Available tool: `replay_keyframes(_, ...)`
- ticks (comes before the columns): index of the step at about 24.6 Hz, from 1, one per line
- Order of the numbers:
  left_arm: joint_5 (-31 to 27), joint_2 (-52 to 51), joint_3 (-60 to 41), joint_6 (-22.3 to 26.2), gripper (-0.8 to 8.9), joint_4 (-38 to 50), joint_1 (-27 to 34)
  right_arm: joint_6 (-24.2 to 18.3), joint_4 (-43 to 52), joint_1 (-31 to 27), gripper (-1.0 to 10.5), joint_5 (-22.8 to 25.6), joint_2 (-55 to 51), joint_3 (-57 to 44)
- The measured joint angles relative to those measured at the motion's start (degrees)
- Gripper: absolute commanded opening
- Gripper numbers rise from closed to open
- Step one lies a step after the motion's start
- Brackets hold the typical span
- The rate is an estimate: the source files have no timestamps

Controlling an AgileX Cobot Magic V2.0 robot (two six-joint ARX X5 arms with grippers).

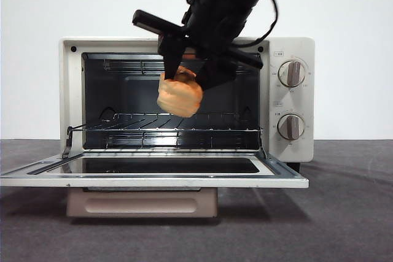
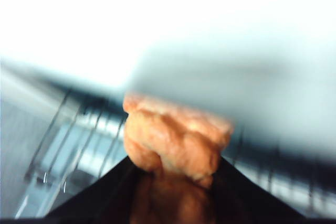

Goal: The left arm flap open the oven, the right arm pick bread and place it into oven, the left arm flap close the oven

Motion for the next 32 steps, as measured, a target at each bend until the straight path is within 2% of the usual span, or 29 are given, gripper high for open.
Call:
replay_keyframes(3,0.00,0.00,0.00,0.00,0.11,-0.07,0.00,0.98,2.14,0.02,1.8,2.19,2.10,0.00)
replay_keyframes(7,0.00,-0.04,0.00,0.02,0.11,-0.39,0.00,1.38,2.16,0.00,2.7,4.55,3.15,0.00)
replay_keyframes(11,0.00,-0.04,0.00,0.02,0.11,-0.83,0.00,1.40,2.29,0.02,3.0,4.63,3.19,0.00)
replay_keyframes(17,0.00,-0.04,0.00,0.02,0.11,-0.83,0.00,1.40,2.29,0.02,4.3,4.70,3.19,0.00)
replay_keyframes(27,0.00,-0.04,0.00,0.02,0.11,-0.94,0.00,1.40,1.44,0.39,4.4,4.59,2.21,0.00)
replay_keyframes(32,0.00,-0.04,0.00,0.02,0.11,-0.90,0.00,1.16,-3.08,1.81,4.4,4.55,-3.85,0.00)
